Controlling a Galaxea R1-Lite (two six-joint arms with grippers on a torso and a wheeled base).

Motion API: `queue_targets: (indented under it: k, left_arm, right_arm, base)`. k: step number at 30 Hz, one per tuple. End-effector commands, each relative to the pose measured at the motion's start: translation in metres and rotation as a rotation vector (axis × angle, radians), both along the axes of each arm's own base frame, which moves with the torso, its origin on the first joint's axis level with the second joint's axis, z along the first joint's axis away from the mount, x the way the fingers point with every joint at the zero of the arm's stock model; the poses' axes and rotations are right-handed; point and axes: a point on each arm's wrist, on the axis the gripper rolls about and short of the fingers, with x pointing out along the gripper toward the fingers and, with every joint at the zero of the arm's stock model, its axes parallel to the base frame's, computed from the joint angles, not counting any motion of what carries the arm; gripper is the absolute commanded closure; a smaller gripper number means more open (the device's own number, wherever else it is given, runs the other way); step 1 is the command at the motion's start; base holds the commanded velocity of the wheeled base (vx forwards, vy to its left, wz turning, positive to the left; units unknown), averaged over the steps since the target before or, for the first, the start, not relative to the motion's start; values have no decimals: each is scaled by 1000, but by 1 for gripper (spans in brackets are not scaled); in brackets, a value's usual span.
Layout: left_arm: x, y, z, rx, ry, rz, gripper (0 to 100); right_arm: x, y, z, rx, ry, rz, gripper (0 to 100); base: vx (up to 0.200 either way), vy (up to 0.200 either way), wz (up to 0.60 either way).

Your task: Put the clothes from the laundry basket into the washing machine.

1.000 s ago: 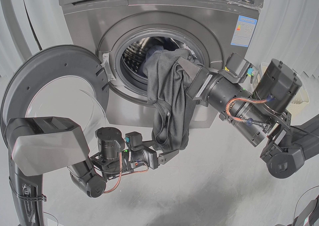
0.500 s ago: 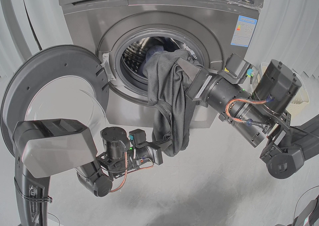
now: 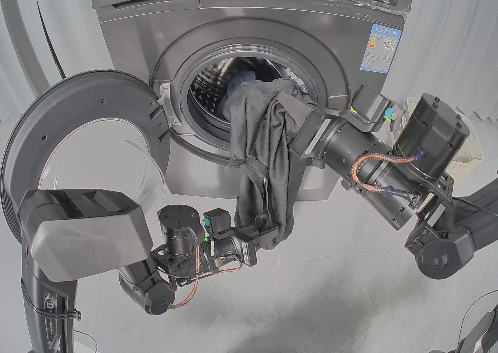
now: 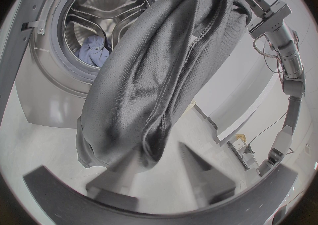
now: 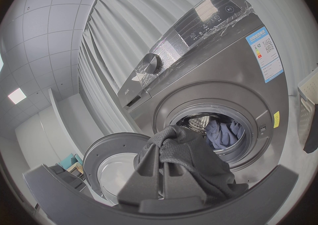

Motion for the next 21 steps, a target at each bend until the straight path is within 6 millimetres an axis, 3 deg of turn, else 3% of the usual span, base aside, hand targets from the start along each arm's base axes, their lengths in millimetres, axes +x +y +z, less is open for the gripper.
queue_targets:
  k: [1, 19, 20, 21]
  left_arm:
    - [5, -3, -1, -8, -8, 4, 0]
    - [16, -8, -7, -16, -33, 62, 0]
    - [17, -8, -9, -14, -30, 63, 100]
    - [17, -8, -9, -17, -34, 63, 100]
  right_arm:
    - [0, 1, 0, -1, 1, 2, 100]
    - [-3, 4, 0, 0, 0, 14, 100]
    - [-3, 4, 0, -1, -1, 14, 100]
    - [-3, 4, 0, -3, -3, 13, 100]
  base:
    - [0, 0, 0]
    - [0, 0, 0]
    - [0, 0, 0]
    - [0, 0, 0]
